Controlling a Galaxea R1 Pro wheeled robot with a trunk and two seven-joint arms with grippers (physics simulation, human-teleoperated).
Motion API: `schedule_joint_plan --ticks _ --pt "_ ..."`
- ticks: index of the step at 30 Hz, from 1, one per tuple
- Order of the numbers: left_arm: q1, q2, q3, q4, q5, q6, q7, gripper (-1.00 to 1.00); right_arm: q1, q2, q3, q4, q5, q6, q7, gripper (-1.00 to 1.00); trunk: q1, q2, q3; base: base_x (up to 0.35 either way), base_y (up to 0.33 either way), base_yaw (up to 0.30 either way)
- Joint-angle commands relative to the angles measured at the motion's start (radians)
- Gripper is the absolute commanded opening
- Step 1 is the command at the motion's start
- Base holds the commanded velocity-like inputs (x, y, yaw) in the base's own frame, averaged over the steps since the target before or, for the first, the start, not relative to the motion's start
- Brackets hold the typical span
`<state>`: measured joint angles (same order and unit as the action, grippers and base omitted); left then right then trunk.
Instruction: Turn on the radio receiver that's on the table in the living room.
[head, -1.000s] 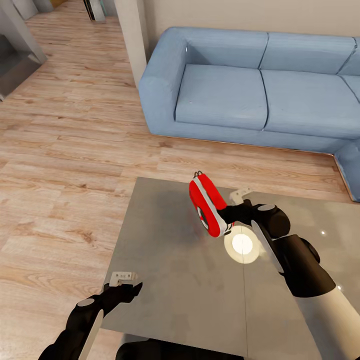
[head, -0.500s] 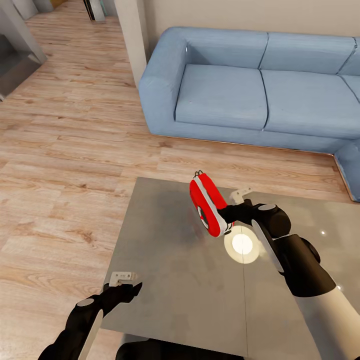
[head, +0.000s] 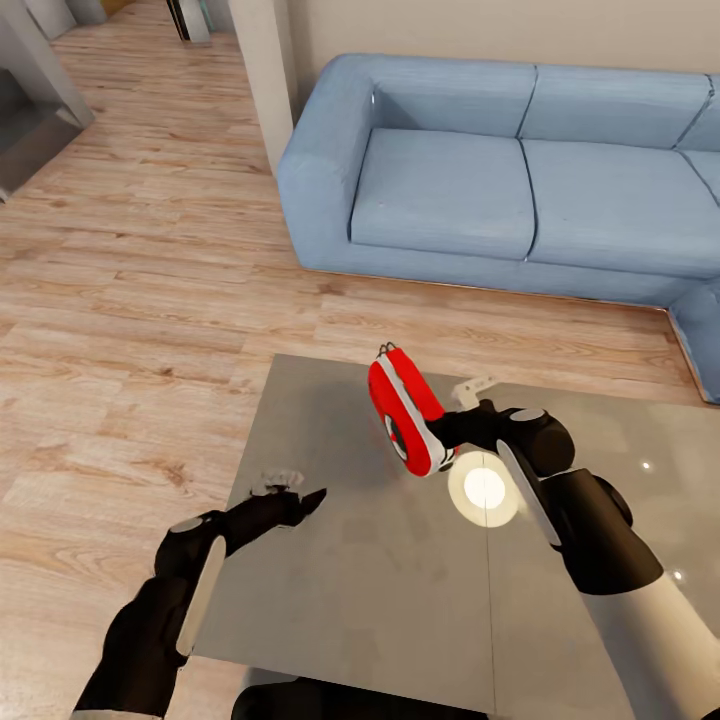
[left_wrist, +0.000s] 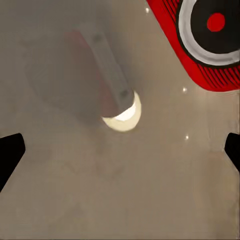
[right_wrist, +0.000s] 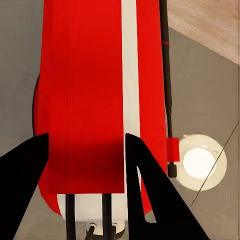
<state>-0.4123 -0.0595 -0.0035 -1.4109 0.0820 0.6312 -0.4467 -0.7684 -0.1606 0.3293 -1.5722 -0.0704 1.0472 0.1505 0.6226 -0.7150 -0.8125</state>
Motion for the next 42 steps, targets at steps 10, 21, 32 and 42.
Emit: schedule_joint_plan --ticks 10,21,32,42 --pt "-0.077 -0.032 0.0 -0.022 0.031 0.046 -0.058 1.0 0.0 -0.011 -0.003 0.0 0.001 0.0 0.003 -1.0 0.0 0.0 0.0 0.0 0.0 0.0" --pt "-0.1 -0.033 0.0 -0.027 0.068 0.09 -0.114 1.0 0.0 -0.013 -0.003 0.0 0.001 0.0 0.003 -1.0 0.0 0.0 0.0 0.0 0.0 0.0" --pt "-0.1 -0.034 0.0 -0.028 0.08 0.091 -0.116 -1.0 0.0 -0.011 0.001 0.0 0.001 0.0 0.003 -1.0 0.0 0.0 0.0 0.0 0.0 0.0" --pt "-0.1 -0.033 -0.001 -0.029 0.15 0.088 -0.162 -1.0 0.0 -0.011 0.0 0.0 0.001 0.0 0.003 -1.0 0.0 0.0 0.0 0.0 0.0 0.0"
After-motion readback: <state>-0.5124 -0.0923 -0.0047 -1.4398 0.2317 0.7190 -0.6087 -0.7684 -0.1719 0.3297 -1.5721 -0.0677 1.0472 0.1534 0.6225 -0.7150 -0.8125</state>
